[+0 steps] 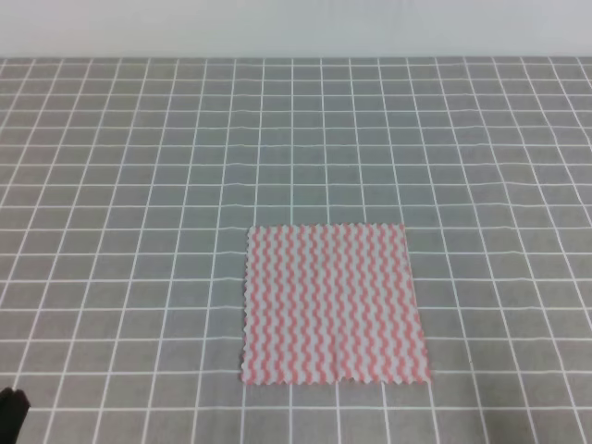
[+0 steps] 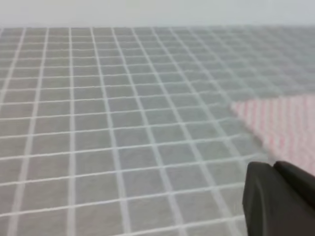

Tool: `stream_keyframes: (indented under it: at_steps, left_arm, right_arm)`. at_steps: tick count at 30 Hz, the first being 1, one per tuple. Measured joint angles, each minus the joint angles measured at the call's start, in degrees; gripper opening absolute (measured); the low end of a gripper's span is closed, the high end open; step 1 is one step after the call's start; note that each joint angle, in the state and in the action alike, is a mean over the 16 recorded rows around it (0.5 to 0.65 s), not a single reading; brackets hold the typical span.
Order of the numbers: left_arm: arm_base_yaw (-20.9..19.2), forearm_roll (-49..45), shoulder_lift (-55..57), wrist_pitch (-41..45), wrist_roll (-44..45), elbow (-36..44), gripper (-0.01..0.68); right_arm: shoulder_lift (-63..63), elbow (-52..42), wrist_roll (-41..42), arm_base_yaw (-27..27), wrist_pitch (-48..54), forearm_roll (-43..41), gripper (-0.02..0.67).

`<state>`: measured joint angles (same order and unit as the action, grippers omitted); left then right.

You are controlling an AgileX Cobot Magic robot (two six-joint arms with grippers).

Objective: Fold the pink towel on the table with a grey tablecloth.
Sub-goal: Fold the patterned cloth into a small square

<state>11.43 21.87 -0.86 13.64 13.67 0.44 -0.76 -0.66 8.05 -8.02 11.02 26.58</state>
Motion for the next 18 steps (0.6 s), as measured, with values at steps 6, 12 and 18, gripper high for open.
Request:
stream_keyframes:
  at_steps: [6,12,18]
  left_arm:
    - [0.01,12.05,0.10,-3.10,0.04,-0.09,0.000]
    - [0.01,21.07,0.10,-5.58,0.33,-0.01,0.000]
    - [0.00,24.37,0.01,-6.32,0.59,-0.01,-0.001]
  right_arm:
    - [0.01,0.12,0.00,0.00,-4.26,13.01,-0.017]
    - [-0.08,0.04,0.00,0.00,-6.15,21.94,-0.017]
    - [-0.26,-0.13,0.08,0.00,-5.19,25.02,-0.016]
